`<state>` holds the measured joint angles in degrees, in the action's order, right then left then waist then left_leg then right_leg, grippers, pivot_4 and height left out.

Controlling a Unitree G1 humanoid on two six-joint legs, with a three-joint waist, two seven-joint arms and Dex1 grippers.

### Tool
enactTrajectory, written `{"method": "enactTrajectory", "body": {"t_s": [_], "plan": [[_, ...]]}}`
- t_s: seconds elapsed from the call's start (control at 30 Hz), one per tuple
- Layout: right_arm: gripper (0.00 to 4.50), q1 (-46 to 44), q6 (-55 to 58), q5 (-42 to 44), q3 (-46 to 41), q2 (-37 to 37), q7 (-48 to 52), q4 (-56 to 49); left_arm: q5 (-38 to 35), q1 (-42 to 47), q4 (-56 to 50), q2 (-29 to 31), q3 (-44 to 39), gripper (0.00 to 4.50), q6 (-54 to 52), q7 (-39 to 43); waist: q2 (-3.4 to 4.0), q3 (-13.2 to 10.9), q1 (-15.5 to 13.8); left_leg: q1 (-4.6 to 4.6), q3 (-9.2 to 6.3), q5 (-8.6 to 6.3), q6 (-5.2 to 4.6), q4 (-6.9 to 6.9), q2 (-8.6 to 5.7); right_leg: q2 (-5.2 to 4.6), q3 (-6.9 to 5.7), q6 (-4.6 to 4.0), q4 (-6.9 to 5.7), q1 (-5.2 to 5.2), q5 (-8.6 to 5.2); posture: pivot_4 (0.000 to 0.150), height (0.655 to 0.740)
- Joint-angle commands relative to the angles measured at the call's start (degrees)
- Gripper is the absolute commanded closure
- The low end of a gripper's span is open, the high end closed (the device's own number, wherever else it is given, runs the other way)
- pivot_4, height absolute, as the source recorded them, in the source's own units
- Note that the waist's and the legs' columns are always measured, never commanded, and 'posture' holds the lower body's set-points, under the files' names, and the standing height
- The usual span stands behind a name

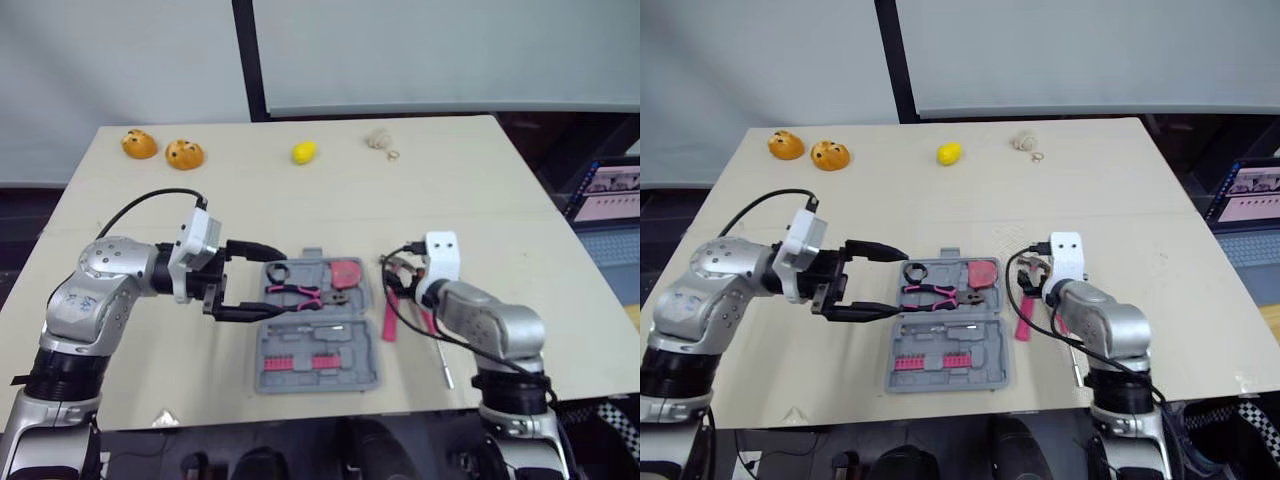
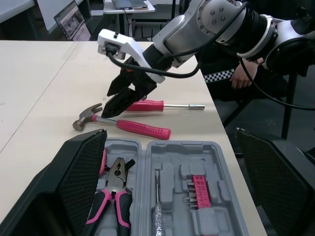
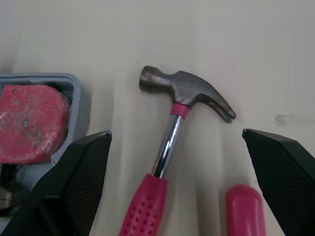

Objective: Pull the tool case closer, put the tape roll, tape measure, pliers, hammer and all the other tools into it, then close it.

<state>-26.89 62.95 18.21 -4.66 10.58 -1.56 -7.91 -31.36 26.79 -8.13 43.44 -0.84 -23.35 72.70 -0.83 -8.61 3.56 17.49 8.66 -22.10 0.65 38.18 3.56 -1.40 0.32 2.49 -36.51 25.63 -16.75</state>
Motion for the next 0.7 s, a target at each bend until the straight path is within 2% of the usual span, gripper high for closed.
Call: {"method": "enactTrajectory", "body": {"t_s": [0.03,0.3,0.37,0.43,0.47,0.5,0.63,0.7], "plan": [[0.0,-1.6,-4.0,-2.8,0.1,-1.6,-1.9,3.3,0.1,1.0,-0.7,-0.4,-0.2,0.01,0.9,-0.3,0.01,0.0,0.0,0.01,0.0,0.0,0.0,0.0,-0.01,-0.01,0.0,0.0,0.0,0.01,0.0,0.15,0.737],[0.0,-2.9,-7.9,-5.7,-0.1,-4.3,-1.5,9.3,0.9,1.5,-0.4,-0.6,-0.2,0.01,1.1,-1.1,0.04,0.0,0.2,0.02,0.01,0.0,0.0,0.01,0.0,-0.02,0.01,0.01,0.0,0.03,0.0,0.15,0.737],[0.52,-3.3,-8.7,-6.0,-0.8,-5.0,-1.8,10.8,1.2,1.6,-0.2,-0.6,-0.3,0.0,1.3,-1.2,0.04,0.0,0.4,0.02,0.01,0.0,0.0,0.01,0.0,-0.02,0.01,0.01,-0.01,0.03,0.0,0.15,0.737],[1.27,-3.6,-9.4,-6.4,-1.0,-5.3,-1.7,12.0,1.4,1.6,-0.2,-0.6,-0.4,0.0,1.4,-1.2,0.05,0.0,0.7,0.02,0.01,0.0,0.01,0.01,0.0,-0.02,0.01,0.01,-0.02,0.03,0.0,0.15,0.737],[1.92,-3.8,-9.7,-6.5,-1.0,-5.5,-1.5,12.7,1.5,1.7,-0.1,-0.7,-0.4,0.0,1.5,-1.3,0.05,0.0,0.9,0.02,0.01,0.0,0.01,0.01,0.0,-0.03,0.01,0.01,-0.02,0.03,0.0,0.15,0.737],[2.29,-3.9,-10.0,-6.7,-1.0,-5.7,-1.3,13.1,1.7,1.7,0.0,-0.8,-0.3,0.0,1.6,-1.3,0.05,0.0,1.0,0.02,0.01,0.01,0.01,0.01,0.0,-0.04,0.01,0.01,-0.03,0.03,0.01,0.15,0.737],[4.3,-4.0,-10.1,-7.0,-0.9,-5.8,-0.9,13.2,2.1,2.2,0.4,-1.2,-0.1,0.0,1.8,-1.5,0.05,0.0,1.3,0.02,-0.01,0.02,0.03,0.0,0.01,-0.03,0.0,0.01,-0.05,0.03,0.0,0.15,0.737],[4.41,-3.7,-9.3,-7.1,-0.7,-5.6,-0.7,11.5,2.2,2.3,0.3,-1.3,0.0,0.0,1.7,-1.5,0.06,0.0,1.3,0.02,-0.01,0.02,0.03,0.0,0.01,-0.03,0.0,0.01,-0.04,0.03,0.0,0.15,0.737]]}}
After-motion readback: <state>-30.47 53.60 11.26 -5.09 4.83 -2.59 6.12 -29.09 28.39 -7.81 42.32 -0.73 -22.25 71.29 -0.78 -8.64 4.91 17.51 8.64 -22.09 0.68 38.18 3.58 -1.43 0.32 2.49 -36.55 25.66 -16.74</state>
